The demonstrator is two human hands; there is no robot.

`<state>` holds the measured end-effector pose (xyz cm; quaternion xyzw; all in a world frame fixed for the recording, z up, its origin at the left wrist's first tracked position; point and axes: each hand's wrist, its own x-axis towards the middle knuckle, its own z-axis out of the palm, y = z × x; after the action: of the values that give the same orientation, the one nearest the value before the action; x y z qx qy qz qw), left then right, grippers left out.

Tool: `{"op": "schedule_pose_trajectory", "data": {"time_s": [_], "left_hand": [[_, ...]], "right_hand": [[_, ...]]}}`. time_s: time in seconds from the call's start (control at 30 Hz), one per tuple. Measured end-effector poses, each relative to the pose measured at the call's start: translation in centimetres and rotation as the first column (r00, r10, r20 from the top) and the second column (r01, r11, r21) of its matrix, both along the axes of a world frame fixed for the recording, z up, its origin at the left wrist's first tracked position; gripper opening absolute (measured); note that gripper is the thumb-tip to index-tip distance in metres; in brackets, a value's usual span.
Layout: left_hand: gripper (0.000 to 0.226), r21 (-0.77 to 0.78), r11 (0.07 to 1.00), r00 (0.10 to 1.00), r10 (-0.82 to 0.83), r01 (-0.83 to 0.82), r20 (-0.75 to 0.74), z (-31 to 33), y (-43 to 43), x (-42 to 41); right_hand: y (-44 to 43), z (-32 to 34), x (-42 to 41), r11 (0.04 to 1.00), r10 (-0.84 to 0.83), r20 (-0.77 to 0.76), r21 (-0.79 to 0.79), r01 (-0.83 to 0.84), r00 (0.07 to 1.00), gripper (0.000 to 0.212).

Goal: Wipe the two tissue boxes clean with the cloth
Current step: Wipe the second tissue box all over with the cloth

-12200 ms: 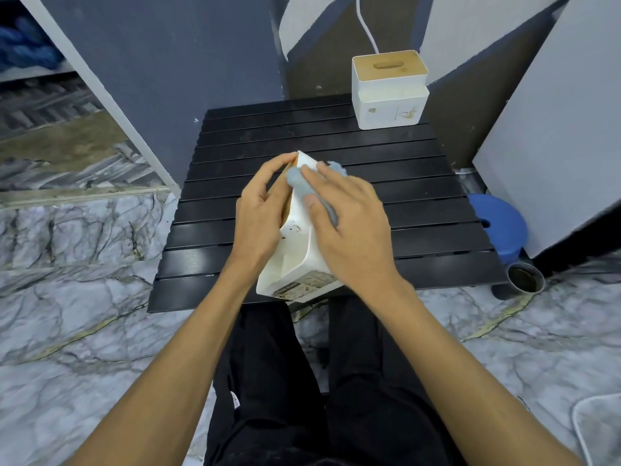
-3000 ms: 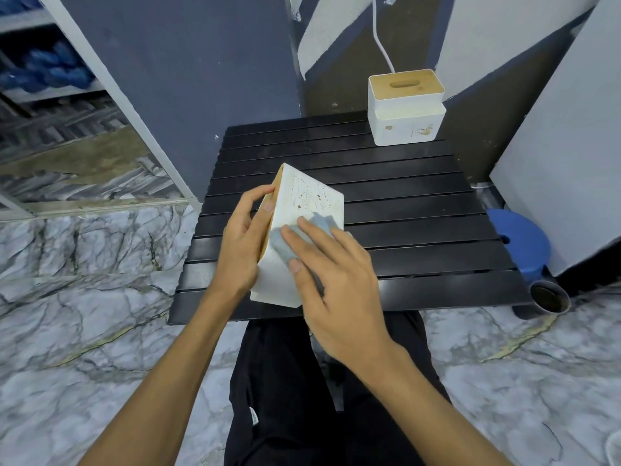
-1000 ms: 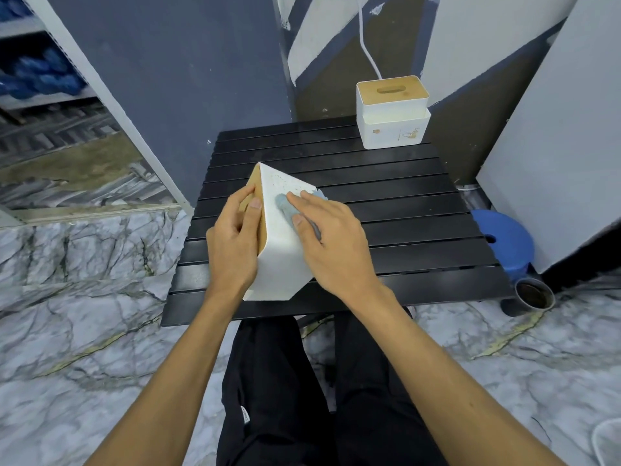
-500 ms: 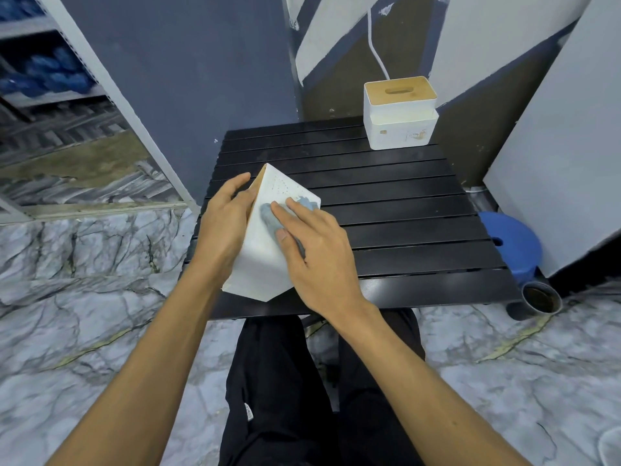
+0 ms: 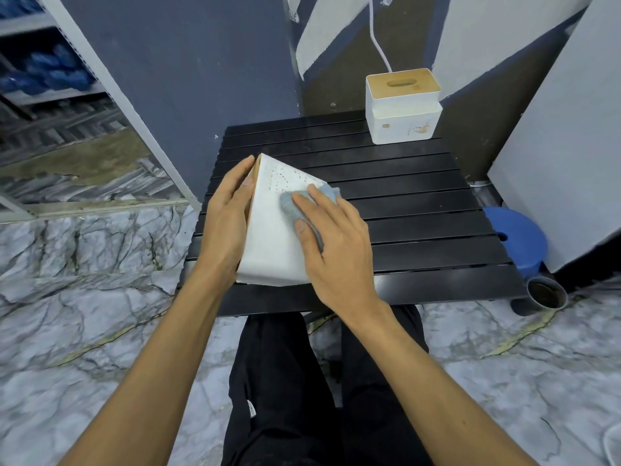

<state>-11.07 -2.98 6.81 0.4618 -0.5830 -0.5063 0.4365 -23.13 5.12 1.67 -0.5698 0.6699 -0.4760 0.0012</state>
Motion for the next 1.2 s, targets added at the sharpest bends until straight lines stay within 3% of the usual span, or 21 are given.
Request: {"op": "schedule_pose_trajectory", "data": {"time_s": [0.23, 0.5, 0.73, 1.0, 1.2], "left_hand": [[0.034, -0.039, 0.998, 0.998, -0.059, 0.058, -0.016, 0.0, 0.2, -0.1], [0.034, -0.035, 0.997, 0.996, -0.071, 0.07, -0.044, -0.2, 1.0, -0.5], [0.035, -0.05, 0.997, 0.997, -0.066, 0.063, -0.045, -0.4, 1.2, -0.2], [0.032, -0.046, 0.996, 0.995, -0.081, 0.079, -0.048, -0.2, 1.7, -0.9], [0.033, -0.063, 0.995, 0.996, -0.084, 0.082, -0.024, -0.2, 1.8, -1.2]], "right_hand": [[0.7, -0.1, 1.2, 0.997, 0.04, -0.128, -0.064, -0.049, 0.991, 0.031], [-0.1, -0.7, -0.1, 0.999, -0.042, 0.024, -0.033, 0.043, 0.999, 0.042], [1.1, -0.9, 1.6, 0.998, 0.0, -0.094, -0.063, -0.006, 0.996, 0.04], [0.2, -1.5, -0.1, 0.996, -0.08, 0.102, -0.04, 0.085, 0.992, 0.043], [2.1, -1.6, 1.6, 0.998, -0.002, -0.08, -0.058, -0.003, 0.997, 0.044]]}}
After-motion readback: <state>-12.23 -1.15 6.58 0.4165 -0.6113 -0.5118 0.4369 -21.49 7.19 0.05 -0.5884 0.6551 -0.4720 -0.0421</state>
